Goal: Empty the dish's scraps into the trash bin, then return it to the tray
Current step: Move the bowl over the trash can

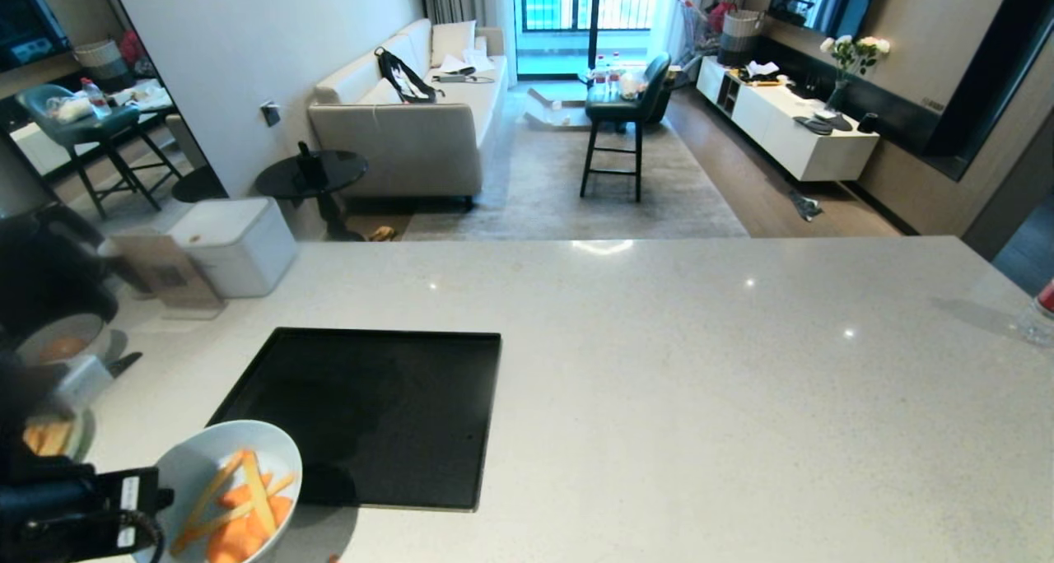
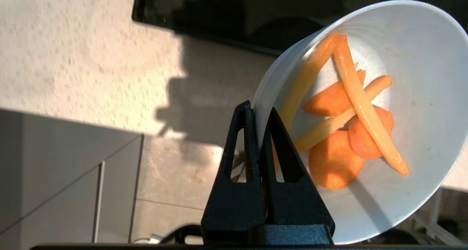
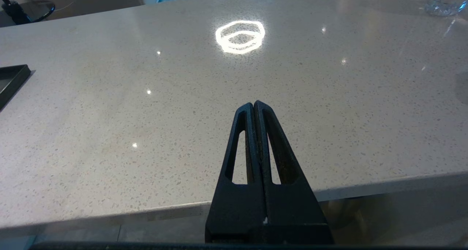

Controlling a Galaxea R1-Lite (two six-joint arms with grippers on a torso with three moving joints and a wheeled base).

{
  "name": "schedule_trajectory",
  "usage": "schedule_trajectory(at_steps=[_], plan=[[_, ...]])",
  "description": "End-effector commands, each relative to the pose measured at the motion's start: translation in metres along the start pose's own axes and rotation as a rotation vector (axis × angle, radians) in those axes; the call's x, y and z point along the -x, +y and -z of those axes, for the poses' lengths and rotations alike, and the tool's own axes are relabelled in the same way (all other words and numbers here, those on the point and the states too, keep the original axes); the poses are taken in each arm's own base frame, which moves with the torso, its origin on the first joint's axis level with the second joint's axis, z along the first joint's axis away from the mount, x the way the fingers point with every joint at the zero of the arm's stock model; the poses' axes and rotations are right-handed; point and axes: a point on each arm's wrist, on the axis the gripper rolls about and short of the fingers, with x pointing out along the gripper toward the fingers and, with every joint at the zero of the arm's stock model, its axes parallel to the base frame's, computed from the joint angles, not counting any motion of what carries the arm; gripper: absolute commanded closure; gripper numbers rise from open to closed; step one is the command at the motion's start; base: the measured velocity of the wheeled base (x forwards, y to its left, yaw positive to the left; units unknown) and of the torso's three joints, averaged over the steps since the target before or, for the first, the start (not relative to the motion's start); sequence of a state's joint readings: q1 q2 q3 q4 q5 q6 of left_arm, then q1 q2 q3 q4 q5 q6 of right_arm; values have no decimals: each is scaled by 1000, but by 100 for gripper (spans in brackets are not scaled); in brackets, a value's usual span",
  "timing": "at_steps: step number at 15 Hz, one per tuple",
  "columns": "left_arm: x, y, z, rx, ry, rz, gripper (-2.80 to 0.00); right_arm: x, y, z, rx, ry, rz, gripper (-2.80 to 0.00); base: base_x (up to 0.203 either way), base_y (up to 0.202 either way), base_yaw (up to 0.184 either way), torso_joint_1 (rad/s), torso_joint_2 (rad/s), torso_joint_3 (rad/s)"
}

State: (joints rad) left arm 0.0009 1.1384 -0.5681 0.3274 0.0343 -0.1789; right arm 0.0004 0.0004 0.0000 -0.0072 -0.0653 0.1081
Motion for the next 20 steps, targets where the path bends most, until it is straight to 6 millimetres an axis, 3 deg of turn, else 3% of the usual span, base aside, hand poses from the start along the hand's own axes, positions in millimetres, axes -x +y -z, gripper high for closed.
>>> schedule_trajectory(at_steps=[1, 6, 8, 20], plan=[[30, 5, 23, 4, -19, 35, 0, 0, 0, 0, -1, -1, 1, 0, 0, 0, 0, 0, 0, 0], [60, 12, 66, 4, 21, 86, 0, 0, 0, 0, -1, -1, -1, 0, 0, 0, 0, 0, 0, 0], [63, 14, 78, 4, 38, 97, 0, 0, 0, 0, -1, -1, 1, 0, 0, 0, 0, 0, 0, 0], [62, 13, 76, -16, 43, 126, 0, 0, 0, 0, -1, -1, -1, 0, 0, 0, 0, 0, 0, 0]])
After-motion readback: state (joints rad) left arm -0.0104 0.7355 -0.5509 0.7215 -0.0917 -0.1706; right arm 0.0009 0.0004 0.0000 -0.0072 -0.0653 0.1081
